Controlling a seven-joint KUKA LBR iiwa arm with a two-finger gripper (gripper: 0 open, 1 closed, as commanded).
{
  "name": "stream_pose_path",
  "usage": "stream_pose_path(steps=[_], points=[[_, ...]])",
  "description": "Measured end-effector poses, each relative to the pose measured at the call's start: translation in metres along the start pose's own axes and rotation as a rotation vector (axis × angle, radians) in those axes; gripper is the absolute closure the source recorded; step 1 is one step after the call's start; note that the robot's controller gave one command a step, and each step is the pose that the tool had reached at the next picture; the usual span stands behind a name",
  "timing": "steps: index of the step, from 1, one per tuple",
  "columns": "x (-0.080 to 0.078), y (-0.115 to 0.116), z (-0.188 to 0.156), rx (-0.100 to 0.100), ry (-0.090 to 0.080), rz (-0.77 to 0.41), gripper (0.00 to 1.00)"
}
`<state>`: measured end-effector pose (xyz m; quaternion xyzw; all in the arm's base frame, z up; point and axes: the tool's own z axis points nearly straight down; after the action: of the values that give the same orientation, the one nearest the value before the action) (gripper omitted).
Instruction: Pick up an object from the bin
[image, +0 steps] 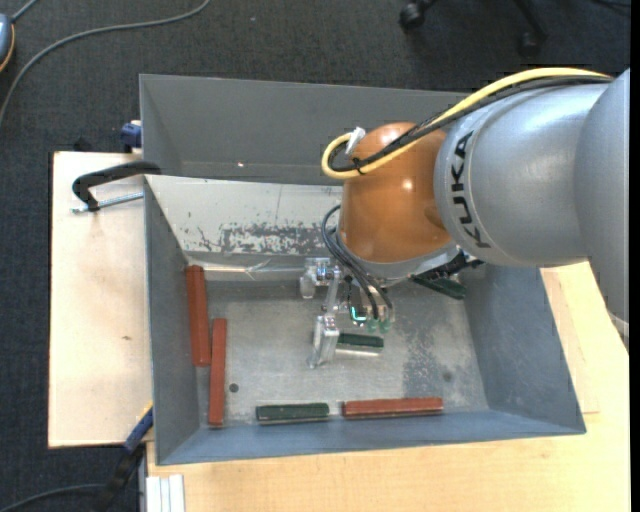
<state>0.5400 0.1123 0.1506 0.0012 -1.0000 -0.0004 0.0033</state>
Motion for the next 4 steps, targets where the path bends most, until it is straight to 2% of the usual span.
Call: stream_pose_path(steps=[1,2,3,4], points=[[-0.022,-0.088,0.084,0.004,-0.002,-0.074,0.0],[0.003,-0.051,0.048,-0.001,-0.007,-0.136,0.0],[-0.002,-0.069,0.041,0.0,-0.012,-0.013,0.0],[0.008,-0.056,0.081,-0.001,-0.003,0.116,0.0]])
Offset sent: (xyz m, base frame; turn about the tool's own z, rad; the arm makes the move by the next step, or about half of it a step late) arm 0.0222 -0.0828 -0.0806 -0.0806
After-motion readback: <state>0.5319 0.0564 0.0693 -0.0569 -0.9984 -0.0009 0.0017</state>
